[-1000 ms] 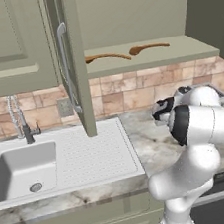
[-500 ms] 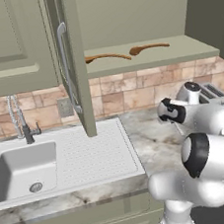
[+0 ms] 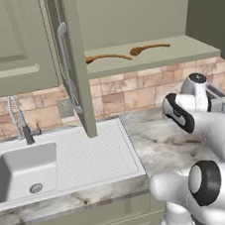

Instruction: Organize the utensils by type. Pick up the wooden spoons from the counter and place them in the open cabinet. Then pick up the metallic utensils from the counter and place them in the open drawer.

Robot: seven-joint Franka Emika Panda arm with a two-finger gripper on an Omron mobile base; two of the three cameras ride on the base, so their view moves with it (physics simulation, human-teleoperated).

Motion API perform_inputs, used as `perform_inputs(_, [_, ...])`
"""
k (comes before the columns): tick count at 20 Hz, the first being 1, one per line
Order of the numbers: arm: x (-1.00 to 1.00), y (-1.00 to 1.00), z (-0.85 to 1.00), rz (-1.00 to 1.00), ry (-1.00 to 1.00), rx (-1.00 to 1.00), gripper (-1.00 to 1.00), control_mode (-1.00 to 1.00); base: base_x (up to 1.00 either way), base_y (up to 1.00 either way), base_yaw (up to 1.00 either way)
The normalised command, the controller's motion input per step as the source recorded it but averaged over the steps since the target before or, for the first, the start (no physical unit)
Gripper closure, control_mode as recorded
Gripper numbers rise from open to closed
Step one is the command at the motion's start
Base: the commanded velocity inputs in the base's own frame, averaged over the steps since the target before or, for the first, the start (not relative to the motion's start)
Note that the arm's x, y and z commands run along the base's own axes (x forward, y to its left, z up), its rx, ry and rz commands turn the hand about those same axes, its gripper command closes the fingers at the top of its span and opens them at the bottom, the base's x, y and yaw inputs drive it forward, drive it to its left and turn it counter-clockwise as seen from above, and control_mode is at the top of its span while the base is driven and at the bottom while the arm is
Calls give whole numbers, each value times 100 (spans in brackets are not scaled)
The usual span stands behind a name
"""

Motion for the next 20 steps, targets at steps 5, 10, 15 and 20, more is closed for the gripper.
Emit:
perform_inputs(5, [-44,1,19,-1,-5,-4,100,-100,0,0,0])
perform_inputs(10, [-32,0,5,-2,-2,0,100,-100,0,0,0])
perform_inputs(15, [-8,0,0,0,-4,0,100,-100,0,0,0])
perform_inputs(20, [0,0,0,0,0,0,100,-100,0,0,0])
